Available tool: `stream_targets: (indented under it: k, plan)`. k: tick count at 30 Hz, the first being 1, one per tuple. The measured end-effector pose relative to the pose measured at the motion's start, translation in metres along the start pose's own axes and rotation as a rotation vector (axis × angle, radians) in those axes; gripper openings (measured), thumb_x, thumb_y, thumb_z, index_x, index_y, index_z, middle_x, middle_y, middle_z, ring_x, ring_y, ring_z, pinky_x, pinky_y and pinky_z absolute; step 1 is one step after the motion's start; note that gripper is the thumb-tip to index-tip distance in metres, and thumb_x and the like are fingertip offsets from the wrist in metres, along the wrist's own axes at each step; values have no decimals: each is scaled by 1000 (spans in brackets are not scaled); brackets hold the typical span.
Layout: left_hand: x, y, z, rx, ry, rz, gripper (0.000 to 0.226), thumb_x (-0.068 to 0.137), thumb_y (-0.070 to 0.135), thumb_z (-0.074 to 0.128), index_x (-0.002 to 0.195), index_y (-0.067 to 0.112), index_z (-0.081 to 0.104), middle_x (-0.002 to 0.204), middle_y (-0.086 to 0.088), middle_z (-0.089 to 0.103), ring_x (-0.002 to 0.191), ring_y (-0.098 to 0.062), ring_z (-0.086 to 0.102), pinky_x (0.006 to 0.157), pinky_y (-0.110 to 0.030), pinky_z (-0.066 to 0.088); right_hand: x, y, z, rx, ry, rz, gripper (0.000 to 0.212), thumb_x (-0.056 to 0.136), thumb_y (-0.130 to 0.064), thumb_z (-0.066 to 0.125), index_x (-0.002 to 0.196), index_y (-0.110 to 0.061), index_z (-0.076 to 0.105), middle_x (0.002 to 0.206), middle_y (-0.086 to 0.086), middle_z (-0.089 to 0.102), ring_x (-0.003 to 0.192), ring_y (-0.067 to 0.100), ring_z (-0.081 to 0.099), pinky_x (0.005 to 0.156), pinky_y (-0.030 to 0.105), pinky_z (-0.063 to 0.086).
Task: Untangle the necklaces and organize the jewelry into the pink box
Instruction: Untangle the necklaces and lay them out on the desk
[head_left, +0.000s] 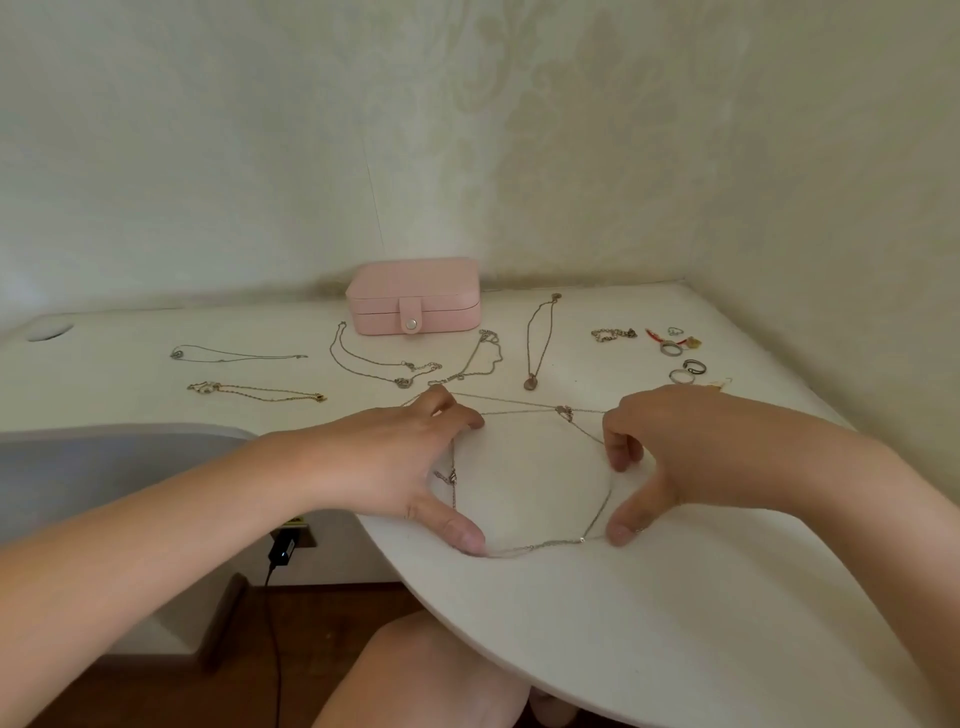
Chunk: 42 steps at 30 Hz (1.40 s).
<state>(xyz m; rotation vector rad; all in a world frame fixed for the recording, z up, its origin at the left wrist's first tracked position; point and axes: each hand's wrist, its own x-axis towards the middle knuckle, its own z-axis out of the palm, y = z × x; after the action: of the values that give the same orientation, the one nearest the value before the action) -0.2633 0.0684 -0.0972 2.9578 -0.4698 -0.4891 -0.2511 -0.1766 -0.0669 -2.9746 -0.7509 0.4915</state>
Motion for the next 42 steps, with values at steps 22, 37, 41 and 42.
stream_targets:
  k: [22, 37, 41, 42]
  plan:
    - [1, 1, -12, -102, -68, -157, 93, 70, 73, 57, 146, 50, 8, 124, 10, 51, 98, -14, 54, 56, -8, 28, -9, 6, -1, -41, -95, 58, 129, 52, -58, 82, 147, -40, -2, 133, -13, 36, 123, 15, 43, 94, 31, 43]
    - [-9, 18, -16, -65, -225, 20, 121, 62, 46, 83, 145, 52, -4, 92, 39, 18, 58, 24, 39, 59, 5, 32, -5, 15, -3, -94, -199, 121, 121, 53, -66, 77, 148, -36, 7, 151, -10, 22, 138, 16, 30, 108, 35, 34]
    - [-10, 11, -14, -56, -219, 1, 118, 59, 64, 74, 142, 56, -10, 85, 10, 54, 55, 7, 45, 51, -6, 34, -4, 17, -3, -96, -218, 120, 127, 51, -66, 77, 148, -41, -2, 156, -12, 10, 143, 14, 20, 112, 35, 28]
    - [-9, 7, -13, -70, -192, -6, 112, 60, 71, 65, 143, 55, -8, 76, 8, 52, 56, 3, 47, 50, -8, 33, -5, 17, -3, -102, -230, 116, 128, 51, -66, 77, 148, -42, -4, 156, -13, 8, 143, 15, 18, 113, 35, 27]
